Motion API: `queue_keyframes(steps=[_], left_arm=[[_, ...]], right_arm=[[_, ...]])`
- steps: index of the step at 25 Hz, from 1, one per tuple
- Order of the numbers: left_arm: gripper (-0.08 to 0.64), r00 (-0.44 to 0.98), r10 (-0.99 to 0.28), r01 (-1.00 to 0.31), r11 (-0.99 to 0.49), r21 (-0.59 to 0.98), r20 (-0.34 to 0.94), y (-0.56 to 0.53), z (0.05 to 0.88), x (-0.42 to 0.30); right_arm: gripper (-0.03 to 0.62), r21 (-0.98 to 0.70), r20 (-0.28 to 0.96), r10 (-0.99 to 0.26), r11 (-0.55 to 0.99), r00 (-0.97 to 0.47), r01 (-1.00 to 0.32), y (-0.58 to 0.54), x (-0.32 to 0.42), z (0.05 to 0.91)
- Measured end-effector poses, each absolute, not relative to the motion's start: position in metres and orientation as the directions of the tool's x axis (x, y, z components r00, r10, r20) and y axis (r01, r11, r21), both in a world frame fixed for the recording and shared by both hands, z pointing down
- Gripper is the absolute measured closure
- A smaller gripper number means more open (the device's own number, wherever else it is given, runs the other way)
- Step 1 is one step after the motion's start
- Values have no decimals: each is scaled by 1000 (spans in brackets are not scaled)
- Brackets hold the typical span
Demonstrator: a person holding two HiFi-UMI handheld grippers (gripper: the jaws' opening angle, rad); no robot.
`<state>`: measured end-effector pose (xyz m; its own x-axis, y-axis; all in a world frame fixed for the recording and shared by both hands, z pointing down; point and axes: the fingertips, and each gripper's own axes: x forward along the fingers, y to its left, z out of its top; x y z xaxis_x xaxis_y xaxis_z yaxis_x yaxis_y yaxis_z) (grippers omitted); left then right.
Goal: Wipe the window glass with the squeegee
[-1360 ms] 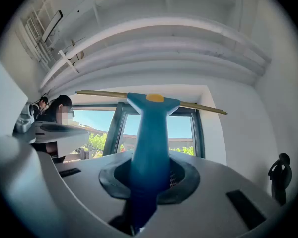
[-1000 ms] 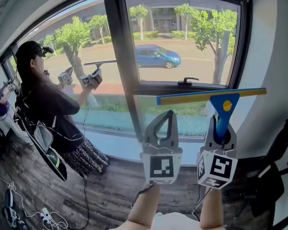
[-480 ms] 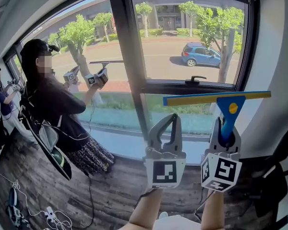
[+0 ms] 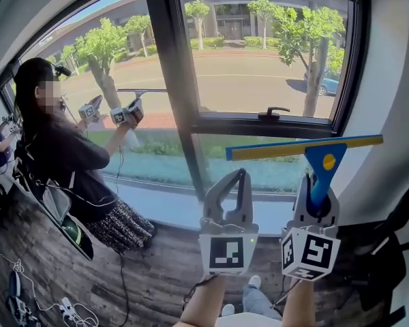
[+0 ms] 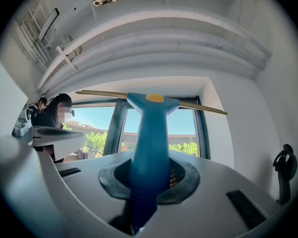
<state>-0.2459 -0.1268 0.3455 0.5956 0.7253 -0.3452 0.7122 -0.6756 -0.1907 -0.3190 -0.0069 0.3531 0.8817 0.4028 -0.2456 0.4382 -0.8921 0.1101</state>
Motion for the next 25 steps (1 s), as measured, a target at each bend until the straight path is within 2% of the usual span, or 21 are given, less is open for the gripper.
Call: queue_keyframes(steps=[12, 25], left_arm=[[568, 616, 698, 684, -704, -193, -365, -20, 325, -165], [569, 636, 695, 684, -709, -172, -335, 44, 335, -91]], right_arm=[[520, 115, -253, 361, -910, 898, 398, 101, -233, 339], [520, 104, -216, 346, -922, 913, 374, 162, -156, 348]])
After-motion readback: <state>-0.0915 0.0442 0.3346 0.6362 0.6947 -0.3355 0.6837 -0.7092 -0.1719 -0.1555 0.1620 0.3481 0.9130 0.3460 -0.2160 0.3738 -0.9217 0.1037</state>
